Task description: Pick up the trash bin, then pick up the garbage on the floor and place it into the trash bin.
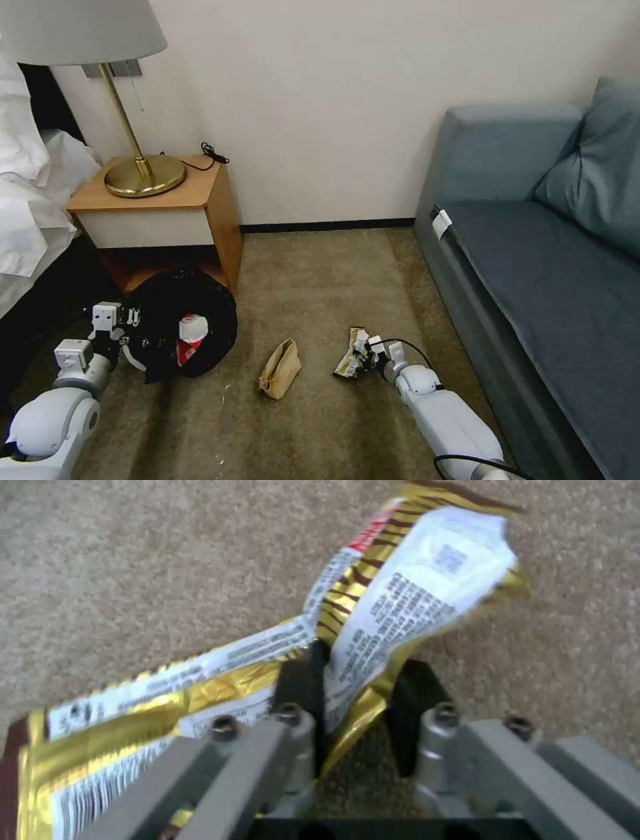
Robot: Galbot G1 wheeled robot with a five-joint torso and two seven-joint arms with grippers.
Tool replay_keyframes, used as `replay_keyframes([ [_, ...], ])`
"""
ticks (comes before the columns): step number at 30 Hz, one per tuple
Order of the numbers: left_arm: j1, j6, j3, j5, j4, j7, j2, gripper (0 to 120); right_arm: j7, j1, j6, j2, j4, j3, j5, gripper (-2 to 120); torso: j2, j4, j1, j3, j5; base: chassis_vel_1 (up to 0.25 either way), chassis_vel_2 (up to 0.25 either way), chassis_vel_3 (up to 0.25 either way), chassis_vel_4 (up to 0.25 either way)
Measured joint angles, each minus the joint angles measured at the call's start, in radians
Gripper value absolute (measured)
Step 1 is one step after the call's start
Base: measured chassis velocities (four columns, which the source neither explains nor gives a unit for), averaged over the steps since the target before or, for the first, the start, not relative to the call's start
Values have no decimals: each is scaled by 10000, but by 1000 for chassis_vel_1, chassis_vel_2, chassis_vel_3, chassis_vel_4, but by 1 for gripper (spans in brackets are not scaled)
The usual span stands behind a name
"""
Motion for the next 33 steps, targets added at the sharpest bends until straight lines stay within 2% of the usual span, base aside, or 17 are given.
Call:
replay_keyframes([
  [1, 0, 0, 0, 0, 0, 0, 0, 4, 0, 0, 0, 0, 0, 0, 0, 17, 0, 0, 0, 0, 0, 0, 0, 0, 0],
  [4, 38, -18, -27, -5, -53, 3, 0, 4, 20, -40, -18, -5, 70, 28, -2, 1, 0, 0, 0, 0, 0, 0, 0, 0, 0],
  [13, 56, -20, -44, -14, -110, 4, 11, 4, 68, -159, -60, -51, 323, 80, 14, 0, 0, -1, 0, 1, 0, 0, 0, 0, 0],
  [27, 4, -71, -73, -262, -107, 4, 7, 4, 170, -431, 94, -427, 1939, -14, 684, 0, -1, -2, 0, 1, -1, 0, 0, 0, 0],
  [33, -64, -87, 1, -333, -102, 6, -103, 4, 189, -79, 206, -575, 3096, -284, 1399, 0, -1, -1, 0, 1, -1, 0, 0, 0, 0],
])
